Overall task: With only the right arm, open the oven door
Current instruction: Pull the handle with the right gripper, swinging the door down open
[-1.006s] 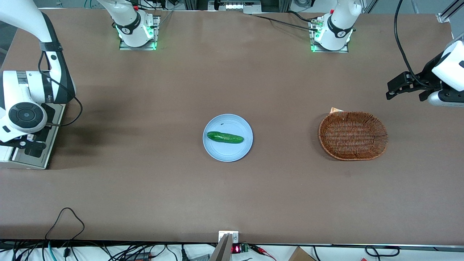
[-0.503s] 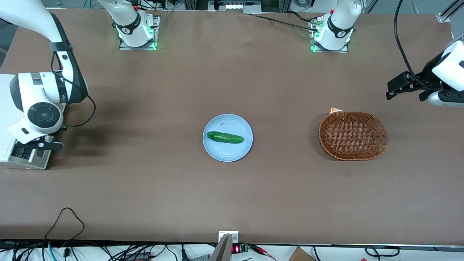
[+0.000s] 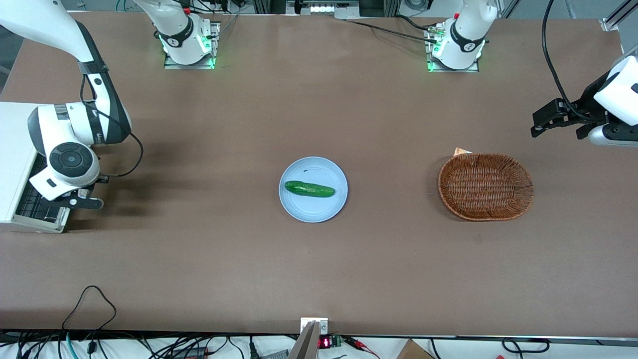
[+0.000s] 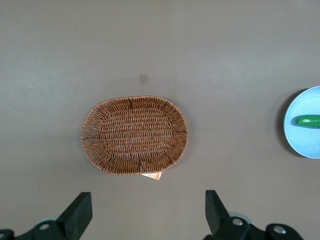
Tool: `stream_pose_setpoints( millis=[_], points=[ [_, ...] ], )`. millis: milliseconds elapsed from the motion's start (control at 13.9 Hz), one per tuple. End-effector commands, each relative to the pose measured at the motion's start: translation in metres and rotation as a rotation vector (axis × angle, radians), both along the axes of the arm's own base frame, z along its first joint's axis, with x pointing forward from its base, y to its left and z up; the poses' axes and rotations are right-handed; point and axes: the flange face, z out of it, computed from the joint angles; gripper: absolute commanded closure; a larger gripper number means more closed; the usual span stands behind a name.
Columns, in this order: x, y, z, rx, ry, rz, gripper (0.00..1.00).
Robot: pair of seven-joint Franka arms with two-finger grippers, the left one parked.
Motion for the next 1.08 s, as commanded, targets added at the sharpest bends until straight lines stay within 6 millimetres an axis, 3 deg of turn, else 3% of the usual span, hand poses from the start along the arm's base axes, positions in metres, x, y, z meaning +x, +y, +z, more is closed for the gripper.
stream_pose_setpoints(
  millis=[0,1006],
  points=[
    [0.006,-0.020,-0.034,0.030,-0.014,0.004,1.00],
    [0.000,-0.013,-0.066,0.079,-0.007,0.020,1.00]
  ],
)
